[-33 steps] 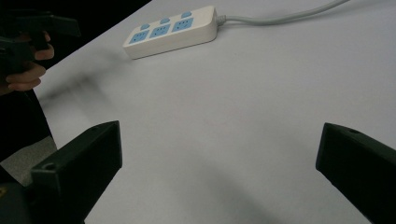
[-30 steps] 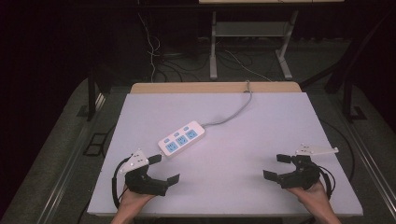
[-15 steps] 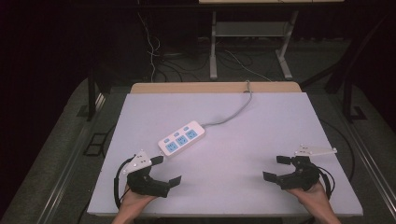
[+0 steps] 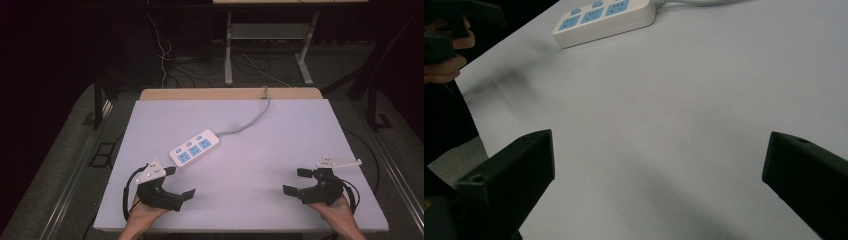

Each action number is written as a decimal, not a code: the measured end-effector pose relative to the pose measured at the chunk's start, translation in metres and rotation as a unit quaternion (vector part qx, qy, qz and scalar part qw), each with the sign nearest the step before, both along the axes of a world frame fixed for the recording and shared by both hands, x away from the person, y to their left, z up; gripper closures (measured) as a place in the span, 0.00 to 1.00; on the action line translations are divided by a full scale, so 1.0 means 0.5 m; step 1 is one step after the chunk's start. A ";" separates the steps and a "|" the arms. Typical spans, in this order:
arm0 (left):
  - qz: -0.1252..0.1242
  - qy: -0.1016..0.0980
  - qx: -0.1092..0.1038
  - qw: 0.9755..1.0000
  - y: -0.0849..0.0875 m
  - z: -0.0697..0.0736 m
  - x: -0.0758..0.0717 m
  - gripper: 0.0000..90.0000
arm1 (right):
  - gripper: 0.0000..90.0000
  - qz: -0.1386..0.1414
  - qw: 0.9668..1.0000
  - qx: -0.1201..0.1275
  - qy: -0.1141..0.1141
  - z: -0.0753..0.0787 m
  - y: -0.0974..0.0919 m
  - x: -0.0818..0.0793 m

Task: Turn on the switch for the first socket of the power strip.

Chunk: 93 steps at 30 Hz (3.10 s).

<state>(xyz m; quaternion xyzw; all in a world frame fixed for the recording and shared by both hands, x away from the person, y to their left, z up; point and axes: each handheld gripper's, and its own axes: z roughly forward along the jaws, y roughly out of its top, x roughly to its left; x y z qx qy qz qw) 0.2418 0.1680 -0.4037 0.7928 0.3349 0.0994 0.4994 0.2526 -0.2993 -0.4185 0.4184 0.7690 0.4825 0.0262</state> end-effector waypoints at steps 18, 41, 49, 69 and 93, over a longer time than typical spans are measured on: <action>-0.019 0.011 0.023 1.000 -0.007 0.034 0.027 0.00 | 0.00 0.007 1.000 -0.007 0.009 -0.004 0.002 -0.001; -0.021 0.017 0.038 0.999 -0.003 0.083 0.095 0.00 | 0.00 0.012 1.000 -0.010 0.011 -0.007 0.003 -0.001; -0.026 0.011 0.048 0.998 -0.009 0.107 0.114 0.00 | 0.00 0.010 1.000 -0.009 0.011 -0.007 0.000 -0.002; -0.032 0.008 0.073 0.997 -0.034 0.137 0.168 0.00 | 0.00 0.014 1.000 -0.008 0.007 -0.007 0.001 -0.002; -0.051 0.025 0.120 0.991 -0.071 0.128 0.242 0.00 | 0.00 0.012 1.000 -0.009 0.006 -0.005 -0.003 -0.003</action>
